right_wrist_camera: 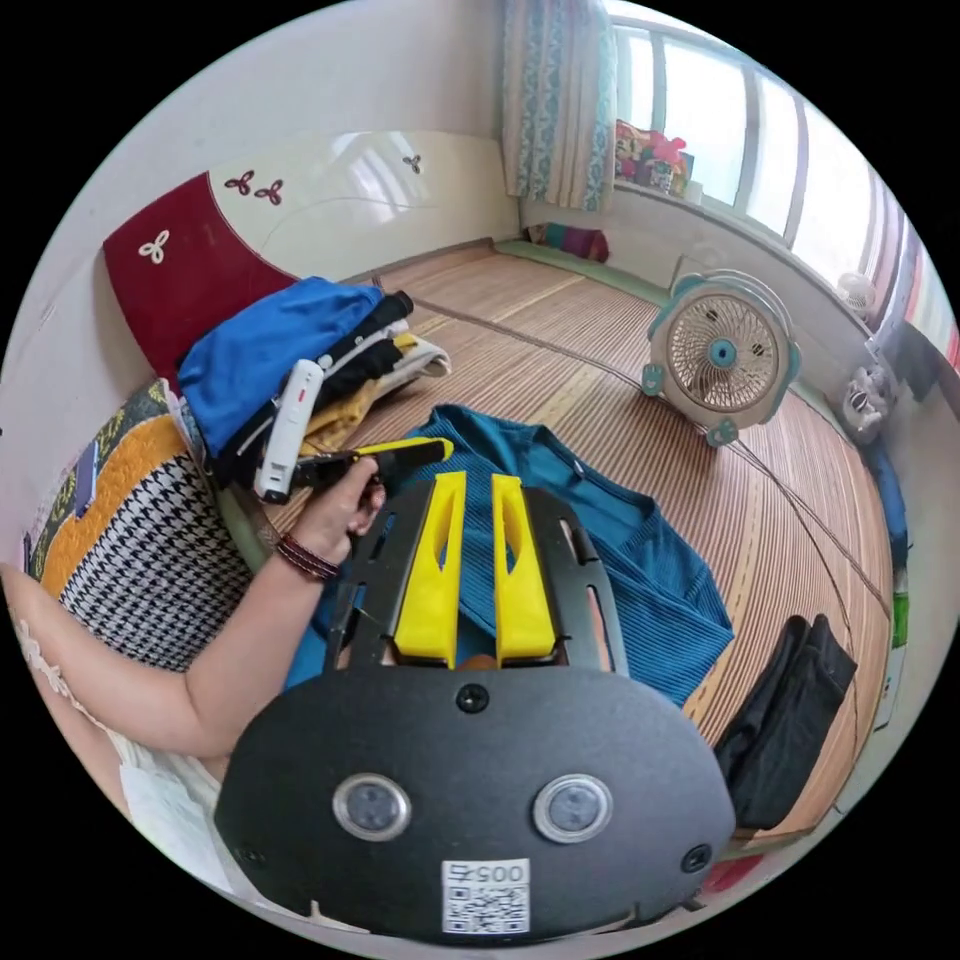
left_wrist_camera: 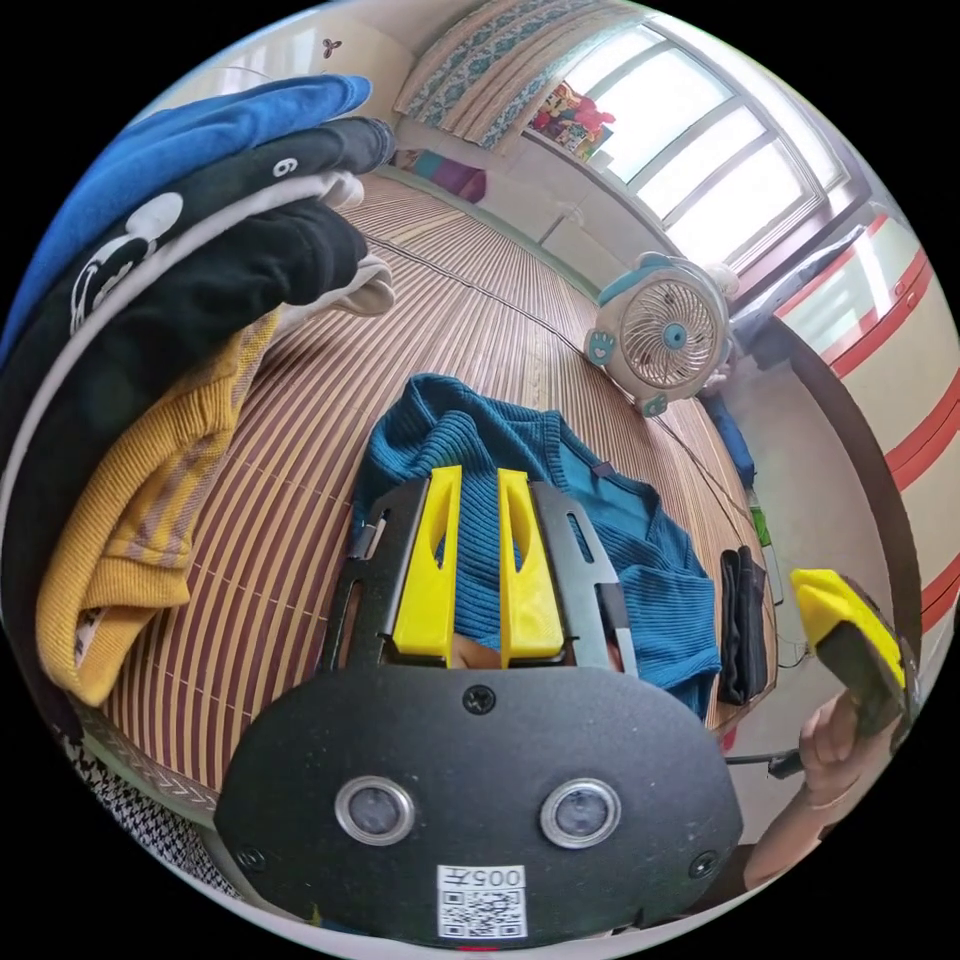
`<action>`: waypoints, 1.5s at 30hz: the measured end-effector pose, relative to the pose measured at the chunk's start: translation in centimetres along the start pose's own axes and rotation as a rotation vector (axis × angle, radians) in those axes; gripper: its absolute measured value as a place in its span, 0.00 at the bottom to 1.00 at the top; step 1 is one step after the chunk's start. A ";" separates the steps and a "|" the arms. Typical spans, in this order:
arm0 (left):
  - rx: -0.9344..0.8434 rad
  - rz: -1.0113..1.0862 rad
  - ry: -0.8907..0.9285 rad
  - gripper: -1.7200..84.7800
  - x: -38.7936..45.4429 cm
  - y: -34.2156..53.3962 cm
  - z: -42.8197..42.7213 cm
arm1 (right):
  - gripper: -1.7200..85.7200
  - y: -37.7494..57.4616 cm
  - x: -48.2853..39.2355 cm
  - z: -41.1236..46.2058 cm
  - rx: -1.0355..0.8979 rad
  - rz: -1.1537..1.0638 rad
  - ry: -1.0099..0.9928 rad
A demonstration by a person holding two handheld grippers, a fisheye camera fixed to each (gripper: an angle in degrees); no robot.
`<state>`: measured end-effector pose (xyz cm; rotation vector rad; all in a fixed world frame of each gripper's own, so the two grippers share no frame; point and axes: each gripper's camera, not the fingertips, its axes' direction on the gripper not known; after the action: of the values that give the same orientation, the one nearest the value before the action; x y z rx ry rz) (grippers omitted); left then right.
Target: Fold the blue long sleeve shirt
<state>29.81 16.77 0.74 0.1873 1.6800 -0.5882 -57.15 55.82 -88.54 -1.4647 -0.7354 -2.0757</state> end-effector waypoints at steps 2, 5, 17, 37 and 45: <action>0.000 0.013 -0.010 0.10 0.2 0.1 -0.1 | 0.08 0.0 -0.1 1.5 -0.047 -0.044 0.018; 0.019 0.016 -0.008 0.10 0.2 0.2 -0.5 | 0.11 0.1 -1.4 4.7 -0.119 -0.139 -0.019; 0.087 0.001 -0.007 0.05 -0.6 0.4 -2.3 | 0.08 -1.1 -7.0 12.0 -0.170 -0.449 -0.066; 0.059 0.040 -0.062 0.05 2.2 0.4 -1.6 | 0.09 0.6 -8.6 10.9 -0.096 -0.396 -0.072; -0.090 0.181 -0.179 0.08 5.6 0.0 1.2 | 0.01 -0.2 -6.8 9.7 -0.020 -0.294 0.013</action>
<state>29.70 15.11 -4.78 0.2133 1.4941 -0.3815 -48.57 63.07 -92.33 -1.4225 -0.9767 -2.3113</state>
